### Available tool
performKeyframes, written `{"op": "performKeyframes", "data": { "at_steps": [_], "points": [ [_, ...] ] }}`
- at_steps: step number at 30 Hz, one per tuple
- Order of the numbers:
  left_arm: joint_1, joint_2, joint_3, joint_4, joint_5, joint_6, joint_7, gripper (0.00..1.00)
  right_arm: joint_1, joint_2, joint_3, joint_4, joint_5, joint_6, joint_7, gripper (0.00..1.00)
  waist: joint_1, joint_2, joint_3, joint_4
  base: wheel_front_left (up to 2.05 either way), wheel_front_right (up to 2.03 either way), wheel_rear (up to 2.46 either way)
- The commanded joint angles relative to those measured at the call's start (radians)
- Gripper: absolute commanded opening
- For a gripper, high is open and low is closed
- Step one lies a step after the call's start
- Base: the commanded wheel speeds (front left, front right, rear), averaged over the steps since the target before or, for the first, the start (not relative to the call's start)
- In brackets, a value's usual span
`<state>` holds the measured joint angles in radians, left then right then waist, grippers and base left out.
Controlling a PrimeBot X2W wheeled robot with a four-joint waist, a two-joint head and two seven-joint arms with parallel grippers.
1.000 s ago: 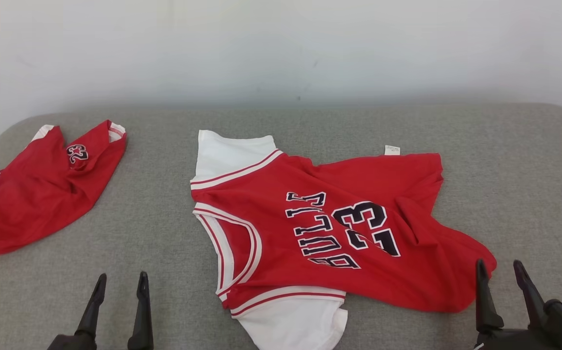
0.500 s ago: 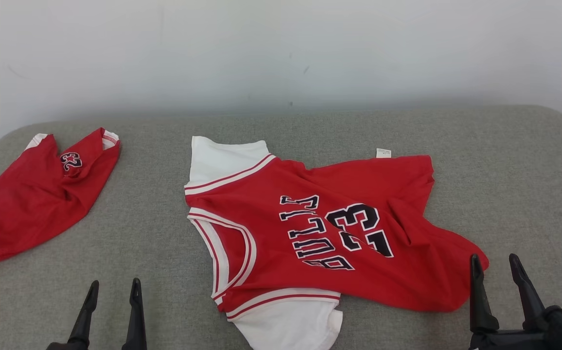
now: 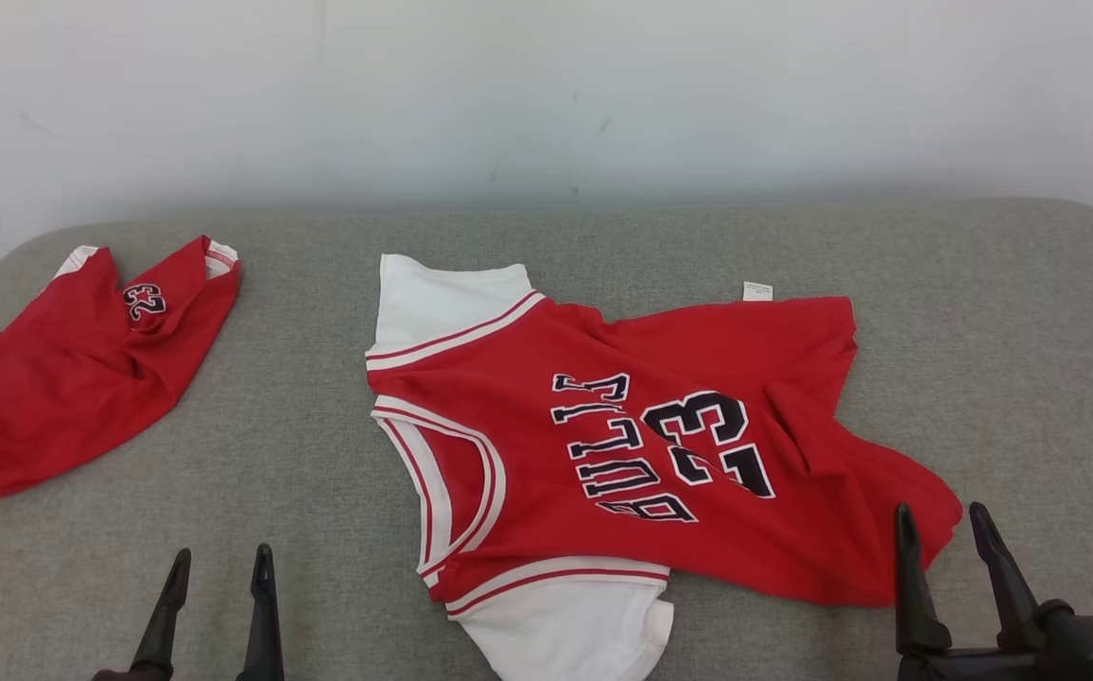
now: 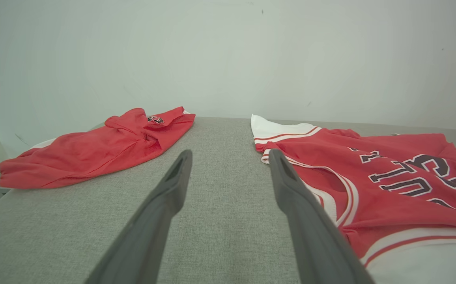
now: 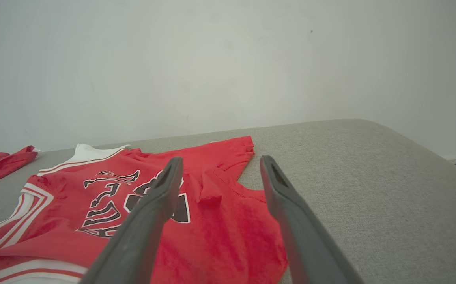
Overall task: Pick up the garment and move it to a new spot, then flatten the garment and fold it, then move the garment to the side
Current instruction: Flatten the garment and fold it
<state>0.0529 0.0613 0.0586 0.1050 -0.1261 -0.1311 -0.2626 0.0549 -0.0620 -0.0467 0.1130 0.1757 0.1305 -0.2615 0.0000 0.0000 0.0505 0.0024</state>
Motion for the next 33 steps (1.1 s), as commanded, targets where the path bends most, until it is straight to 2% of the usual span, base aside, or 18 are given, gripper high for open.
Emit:
{"op": "performKeyframes", "data": {
  "at_steps": [1,14,33],
  "points": [
    [0.008,-0.002,0.003,-0.001,-0.001,0.002,-0.003,1.00,-0.008,-0.001,0.003,0.003,0.005,0.001,-0.004,1.00,0.0000,0.0000,-0.002,0.001,0.00,0.00,0.00],
    [0.018,-0.005,0.004,0.012,0.008,0.002,-0.003,1.00,-0.014,0.004,0.065,0.029,0.029,0.001,-0.003,1.00,0.0000,0.0000,-0.042,0.025,0.00,0.00,0.00],
    [0.044,-0.009,0.019,-0.011,0.021,0.003,-0.003,1.00,0.005,-0.003,0.077,0.037,0.038,0.001,-0.003,1.00,0.0000,0.0000,-0.065,0.029,0.00,0.00,0.00]
  ]
}}
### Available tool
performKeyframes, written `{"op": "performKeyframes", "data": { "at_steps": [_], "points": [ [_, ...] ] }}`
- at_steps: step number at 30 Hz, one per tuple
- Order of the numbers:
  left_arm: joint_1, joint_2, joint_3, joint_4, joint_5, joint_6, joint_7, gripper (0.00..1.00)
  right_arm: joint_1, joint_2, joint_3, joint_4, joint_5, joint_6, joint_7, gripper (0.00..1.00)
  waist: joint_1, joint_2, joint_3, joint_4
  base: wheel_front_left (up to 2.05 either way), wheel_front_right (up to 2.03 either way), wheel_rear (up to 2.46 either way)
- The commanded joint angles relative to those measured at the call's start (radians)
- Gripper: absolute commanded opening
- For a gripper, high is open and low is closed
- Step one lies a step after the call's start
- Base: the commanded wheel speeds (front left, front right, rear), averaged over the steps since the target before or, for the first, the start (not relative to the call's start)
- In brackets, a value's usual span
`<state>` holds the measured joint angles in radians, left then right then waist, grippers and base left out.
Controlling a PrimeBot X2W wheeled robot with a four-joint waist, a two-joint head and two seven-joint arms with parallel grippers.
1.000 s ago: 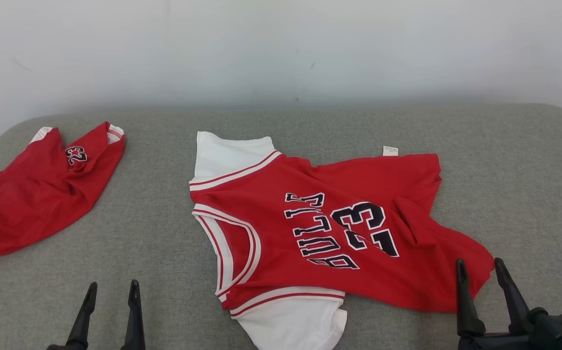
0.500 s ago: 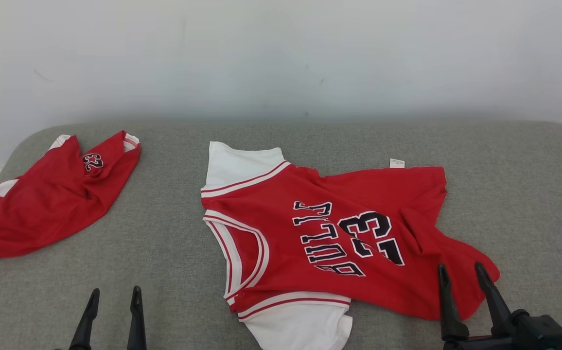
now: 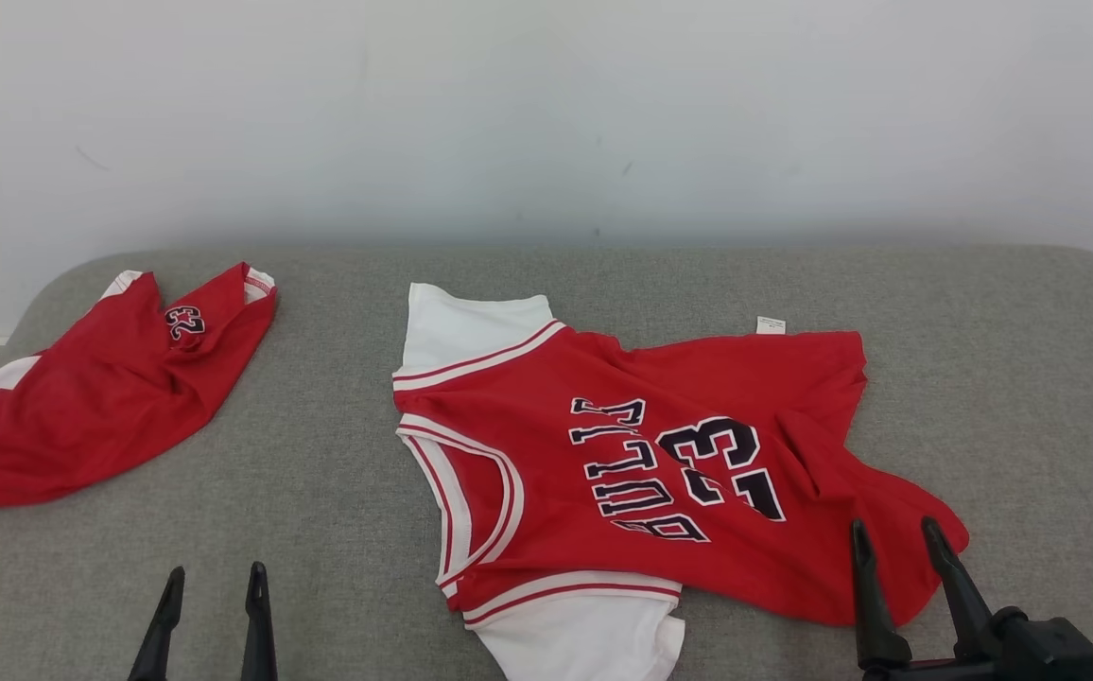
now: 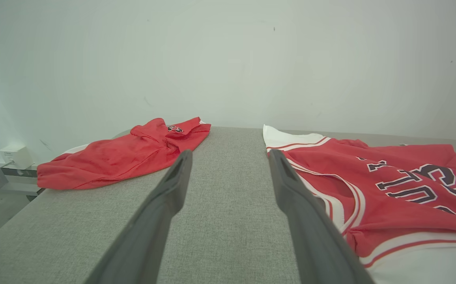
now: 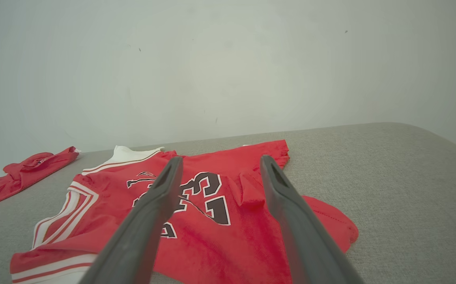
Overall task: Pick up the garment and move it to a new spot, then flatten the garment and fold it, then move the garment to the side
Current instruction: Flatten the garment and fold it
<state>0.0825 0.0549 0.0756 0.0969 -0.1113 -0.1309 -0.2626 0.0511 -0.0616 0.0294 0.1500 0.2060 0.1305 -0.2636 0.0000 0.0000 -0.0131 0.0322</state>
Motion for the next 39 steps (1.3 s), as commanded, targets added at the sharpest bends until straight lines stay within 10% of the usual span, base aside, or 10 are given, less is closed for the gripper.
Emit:
{"op": "performKeyframes", "data": {
  "at_steps": [1,15,27,39],
  "points": [
    [0.014,-0.002,0.002,-0.003,0.007,0.003,-0.003,1.00,0.008,-0.003,0.001,0.000,0.008,0.001,-0.001,1.00,0.0000,0.0000,-0.001,0.000,0.00,0.00,0.00],
    [-0.005,0.002,-0.217,0.105,-0.030,0.002,-0.003,1.00,-0.035,-0.062,-0.011,0.062,0.016,0.001,-0.001,1.00,0.0000,0.0000,0.015,-0.008,0.00,0.00,0.00],
    [-0.093,0.000,-0.547,0.351,-0.135,0.002,-0.003,1.00,-0.198,-0.156,-0.040,0.316,-0.004,0.001,0.005,1.00,0.0000,0.0000,0.084,-0.029,0.00,0.00,0.00],
    [-0.200,0.001,-0.647,0.568,-0.240,0.002,-0.002,1.00,-0.391,-0.176,-0.061,0.609,-0.003,0.001,0.009,1.00,0.0000,0.0000,0.132,-0.042,0.00,0.00,0.00]
  ]
}}
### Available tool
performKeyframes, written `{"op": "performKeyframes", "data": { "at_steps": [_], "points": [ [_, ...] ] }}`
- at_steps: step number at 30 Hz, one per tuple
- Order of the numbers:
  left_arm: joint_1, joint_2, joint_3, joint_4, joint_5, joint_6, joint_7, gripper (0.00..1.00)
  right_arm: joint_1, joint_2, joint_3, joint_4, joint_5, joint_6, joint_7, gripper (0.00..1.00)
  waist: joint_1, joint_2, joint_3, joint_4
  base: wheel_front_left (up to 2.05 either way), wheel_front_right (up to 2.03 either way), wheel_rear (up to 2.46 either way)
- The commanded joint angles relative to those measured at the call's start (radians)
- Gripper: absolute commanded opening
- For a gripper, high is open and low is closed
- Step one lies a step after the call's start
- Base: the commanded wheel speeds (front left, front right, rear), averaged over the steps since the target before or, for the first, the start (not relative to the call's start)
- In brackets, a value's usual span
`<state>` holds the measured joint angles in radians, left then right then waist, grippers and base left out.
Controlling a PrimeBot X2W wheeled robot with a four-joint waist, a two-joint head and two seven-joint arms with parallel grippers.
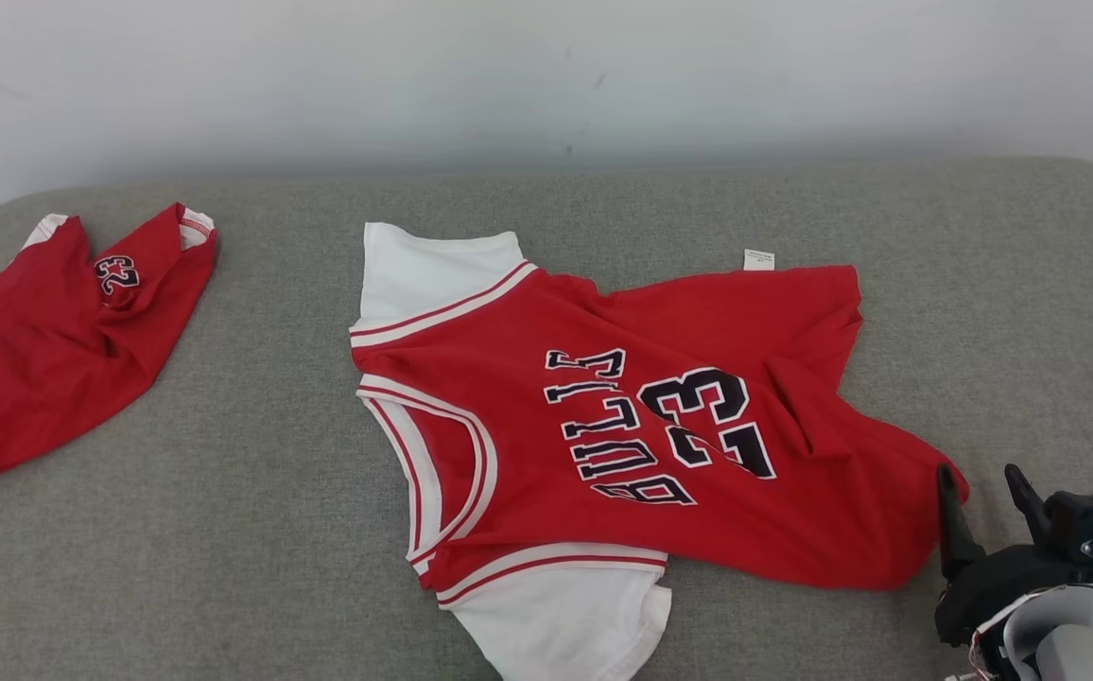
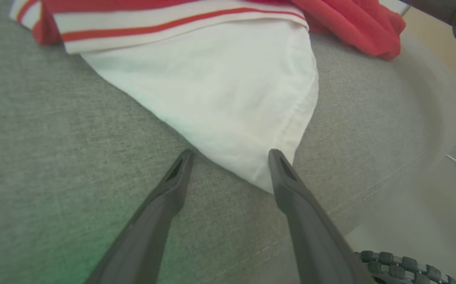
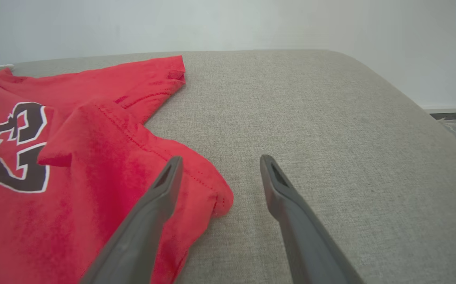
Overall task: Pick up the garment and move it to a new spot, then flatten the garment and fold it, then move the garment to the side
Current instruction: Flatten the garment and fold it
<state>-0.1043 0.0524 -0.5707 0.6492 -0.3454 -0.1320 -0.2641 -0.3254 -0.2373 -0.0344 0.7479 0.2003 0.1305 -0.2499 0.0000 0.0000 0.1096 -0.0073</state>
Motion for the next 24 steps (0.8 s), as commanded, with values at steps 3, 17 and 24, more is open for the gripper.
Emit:
{"op": "performKeyframes", "data": {
  "at_steps": [3,17,24],
  "points": [
    [-0.036,0.003,-0.019,0.050,-0.032,0.004,0.005,1.00,-0.052,0.002,0.009,0.087,0.010,0.001,-0.006,1.00,0.0000,0.0000,0.019,-0.001,0.00,0.00,0.00],
    [-0.102,-0.008,-0.185,0.146,-0.239,0.000,0.036,0.00,-0.144,0.049,0.051,0.309,0.089,0.001,-0.012,0.00,0.0000,0.0000,0.020,0.006,0.00,0.00,0.00],
    [-0.110,-0.001,-0.147,0.093,-0.296,0.003,0.002,0.00,-0.097,0.021,0.069,0.197,0.130,0.001,-0.015,0.00,0.0000,0.0000,-0.015,0.016,0.00,0.00,0.00]
  ]
}}
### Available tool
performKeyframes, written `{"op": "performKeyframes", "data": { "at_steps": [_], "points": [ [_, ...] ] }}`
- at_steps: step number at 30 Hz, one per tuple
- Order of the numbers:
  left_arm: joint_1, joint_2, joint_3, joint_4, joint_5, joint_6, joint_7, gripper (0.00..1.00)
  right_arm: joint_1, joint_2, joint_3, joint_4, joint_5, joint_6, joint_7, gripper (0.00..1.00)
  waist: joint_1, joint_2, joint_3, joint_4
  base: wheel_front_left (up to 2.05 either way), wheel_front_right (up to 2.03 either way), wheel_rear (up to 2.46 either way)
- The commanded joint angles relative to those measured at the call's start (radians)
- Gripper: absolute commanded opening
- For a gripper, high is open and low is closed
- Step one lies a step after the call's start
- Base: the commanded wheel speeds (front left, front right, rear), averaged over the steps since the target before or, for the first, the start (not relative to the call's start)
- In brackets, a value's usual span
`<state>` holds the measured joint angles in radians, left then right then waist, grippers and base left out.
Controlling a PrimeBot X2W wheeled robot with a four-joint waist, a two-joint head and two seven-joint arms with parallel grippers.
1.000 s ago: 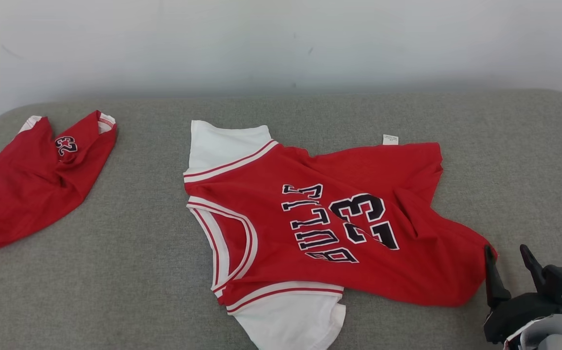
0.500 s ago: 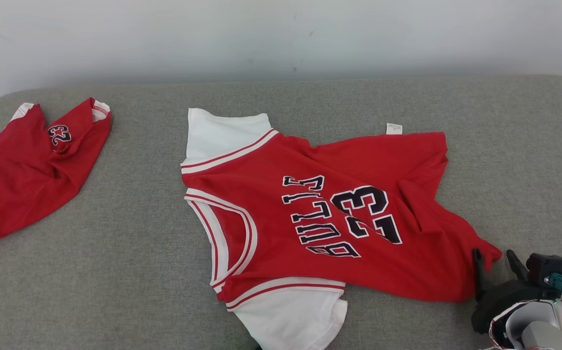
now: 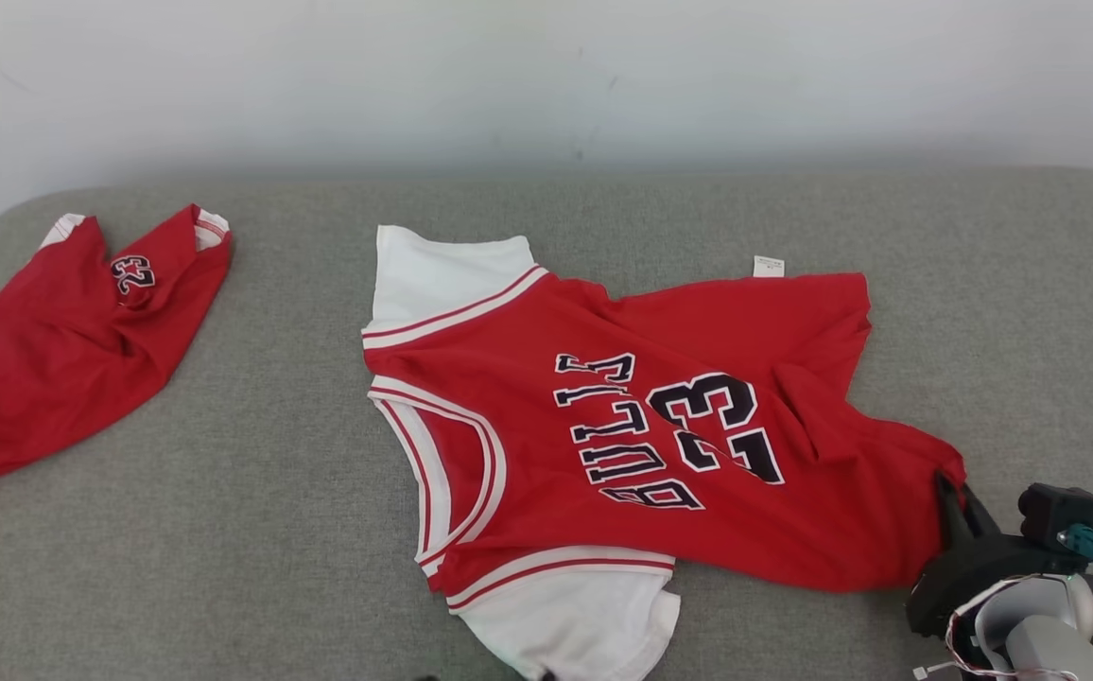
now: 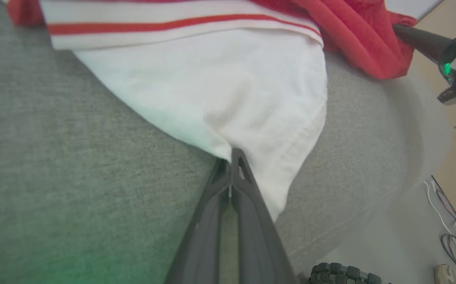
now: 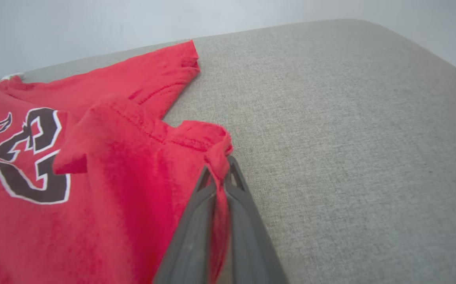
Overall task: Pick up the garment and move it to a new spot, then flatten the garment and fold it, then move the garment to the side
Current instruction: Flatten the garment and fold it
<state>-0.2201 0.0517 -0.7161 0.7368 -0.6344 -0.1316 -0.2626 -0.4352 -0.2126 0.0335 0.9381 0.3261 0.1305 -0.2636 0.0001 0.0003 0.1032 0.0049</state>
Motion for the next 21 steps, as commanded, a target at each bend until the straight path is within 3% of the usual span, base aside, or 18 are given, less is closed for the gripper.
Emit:
{"op": "performKeyframes", "data": {
  "at_steps": [1,10,15,21],
  "points": [
    [0.009,0.007,0.029,-0.027,-0.002,0.007,-0.002,0.00,0.027,-0.008,-0.001,-0.024,0.015,0.001,-0.001,0.00,-0.0001,-0.0003,-0.016,0.006,0.00,0.00,0.00],
    [0.049,0.116,0.279,-0.364,0.105,0.032,-0.003,0.00,0.092,-0.028,0.017,-0.302,0.097,0.001,-0.001,0.00,-0.0001,-0.0003,-0.038,0.005,0.00,0.00,0.00],
    [-0.115,0.217,0.328,-0.461,0.131,0.020,0.021,0.00,-0.027,-0.025,0.063,-0.341,0.151,0.001,0.007,0.00,-0.0001,-0.0003,0.009,-0.014,0.00,0.00,0.00],
    [-0.454,0.311,0.388,-0.515,0.090,0.009,0.136,0.00,-0.299,-0.014,0.073,-0.311,0.207,0.001,0.079,0.00,-0.0001,-0.0003,0.162,-0.041,0.00,0.00,0.00]
  ]
}}
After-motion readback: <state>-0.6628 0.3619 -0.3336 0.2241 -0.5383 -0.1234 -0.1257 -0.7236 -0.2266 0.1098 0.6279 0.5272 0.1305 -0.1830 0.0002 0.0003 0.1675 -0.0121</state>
